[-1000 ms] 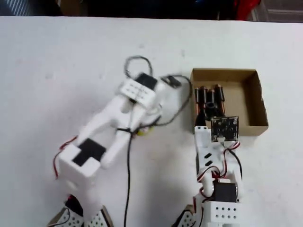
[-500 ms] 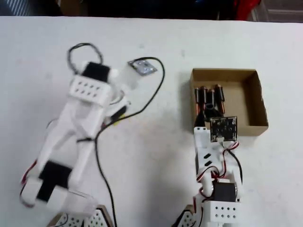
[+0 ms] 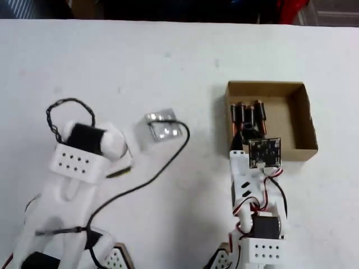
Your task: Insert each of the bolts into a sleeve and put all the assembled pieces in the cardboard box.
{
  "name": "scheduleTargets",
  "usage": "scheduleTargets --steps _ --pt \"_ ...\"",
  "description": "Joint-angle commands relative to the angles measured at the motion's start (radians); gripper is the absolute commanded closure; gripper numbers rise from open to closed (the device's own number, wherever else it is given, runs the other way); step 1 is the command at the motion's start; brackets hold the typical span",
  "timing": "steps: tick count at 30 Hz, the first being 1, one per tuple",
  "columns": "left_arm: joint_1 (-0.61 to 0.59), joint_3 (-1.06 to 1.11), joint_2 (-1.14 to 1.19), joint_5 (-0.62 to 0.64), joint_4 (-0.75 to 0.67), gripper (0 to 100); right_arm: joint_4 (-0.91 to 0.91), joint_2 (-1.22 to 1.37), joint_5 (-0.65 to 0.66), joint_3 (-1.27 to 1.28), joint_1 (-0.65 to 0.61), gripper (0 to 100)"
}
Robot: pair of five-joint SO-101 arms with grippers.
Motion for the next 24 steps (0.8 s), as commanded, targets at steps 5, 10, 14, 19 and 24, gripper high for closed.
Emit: scheduleTargets --steps 5,10,14,19,24 --pt "-0.059 0.046 -0.038 -0.359 -0.095 98 -0.076 -0.012 -0.005 0.037 0.002 97.5" --pt "-0.124 0.055 -0.005 -0.491 -0.161 98 -0.114 -0.012 -0.003 0.054 0.002 97.5" --pt "-0.133 0.04 0.159 -0.517 -0.187 98 -0.113 -0.012 -0.003 0.054 0.002 97.5" --pt "-0.134 -0.097 0.403 -0.512 -0.189 98 -0.108 -0.012 -0.003 0.054 0.002 97.5" --pt "-0.133 -0.236 0.613 -0.512 -0.158 98 -0.107 -0.012 -0.003 0.054 0.002 97.5"
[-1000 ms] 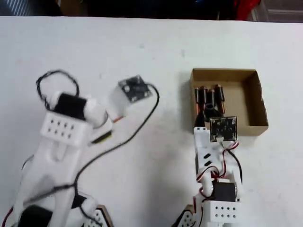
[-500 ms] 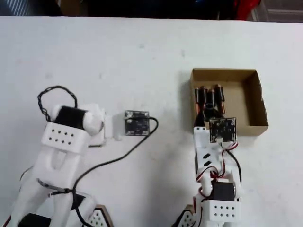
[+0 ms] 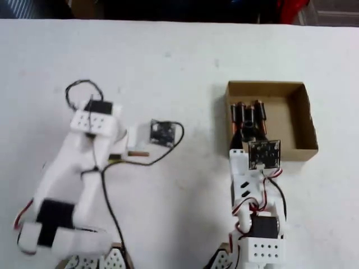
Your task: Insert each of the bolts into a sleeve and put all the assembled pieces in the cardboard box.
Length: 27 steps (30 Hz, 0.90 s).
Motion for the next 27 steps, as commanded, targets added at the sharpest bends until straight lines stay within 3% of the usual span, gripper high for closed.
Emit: scheduleTargets --steps 1,10,27 --pt "-0.008 -0.132 0.119 -0.006 0.017 98 -0.019 -0.012 -0.002 0.005 0.002 97.5" --pt "-0.038 -0.256 0.346 -0.006 0.015 98 -0.019 -0.012 -0.002 0.005 0.002 97.5" --pt "-0.038 -0.284 0.446 -0.012 -0.015 93 -0.019 -0.012 -0.002 0.005 0.005 97.5"
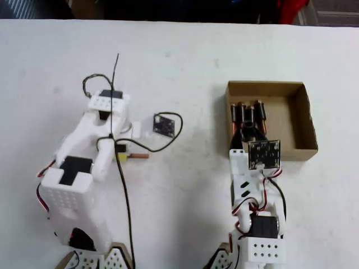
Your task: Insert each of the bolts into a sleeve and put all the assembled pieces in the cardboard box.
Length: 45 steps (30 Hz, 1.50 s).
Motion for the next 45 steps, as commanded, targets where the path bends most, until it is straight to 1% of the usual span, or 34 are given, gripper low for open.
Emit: scheduleTargets --steps 1,4,18,27,33,36,40,43,45 --pt "-0.007 -0.032 -0.001 -0.009 -0.021 92 -0.019 -0.012 -0.002 0.005 0.005 97.5" --pt "-0.008 -0.032 -0.001 -0.011 -0.023 90 -0.019 -0.012 -0.002 0.005 0.007 97.5" --pt "-0.001 -0.035 -0.01 -0.011 -0.009 86 -0.019 -0.012 0.0 0.005 0.008 97.5" --pt "-0.001 -0.026 -0.171 -0.005 -0.006 86 -0.019 -0.012 0.0 0.005 0.008 97.5" --pt "-0.002 -0.034 -0.302 0.003 0.091 86 -0.019 -0.012 0.0 0.005 0.008 97.5" --pt "-0.001 -0.034 -0.4 0.084 0.15 86 -0.019 -0.012 0.0 0.005 0.008 97.5" --pt "0.001 -0.032 -0.536 0.209 0.18 86 -0.019 -0.012 0.0 0.005 0.008 97.5" --pt "0.016 -0.032 -0.611 0.362 0.222 86 -0.018 -0.012 0.0 0.006 0.008 97.5" --pt "0.031 -0.034 -0.647 0.489 0.256 86 -0.018 -0.012 0.0 0.006 0.008 97.5"
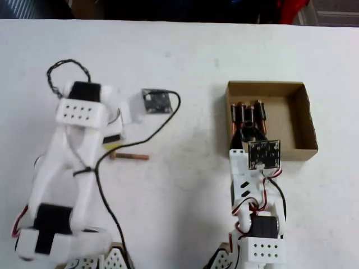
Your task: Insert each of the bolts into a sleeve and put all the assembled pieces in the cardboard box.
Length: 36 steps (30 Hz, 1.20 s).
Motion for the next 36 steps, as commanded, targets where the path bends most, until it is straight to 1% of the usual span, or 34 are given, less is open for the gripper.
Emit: scheduleTargets --steps 1,5,8,10,12,25,29,36 --pt "0.042 -0.034 -0.105 0.236 0.061 86 -0.018 -0.012 0.0 0.006 0.008 97.5" --pt "0.068 -0.034 -0.134 0.575 0.098 86 -0.021 -0.012 0.0 0.023 0.005 97.5" --pt "0.068 -0.035 -0.136 0.864 0.094 86 -0.021 -0.012 0.0 0.025 0.005 97.5" --pt "0.068 -0.035 -0.137 1.014 0.101 86 -0.019 -0.012 0.0 0.025 0.005 97.5" --pt "0.071 -0.034 -0.136 1.102 0.118 86 -0.019 -0.012 0.0 0.025 0.005 97.5" --pt "0.073 -0.025 -0.139 1.125 0.129 86 -0.019 -0.012 0.0 0.025 0.005 97.5" --pt "0.074 -0.026 -0.136 1.203 0.121 86 -0.019 -0.012 0.0 0.025 0.007 97.5" --pt "0.076 -0.023 -0.133 1.212 0.127 86 -0.019 -0.012 0.0 0.025 0.005 97.5"
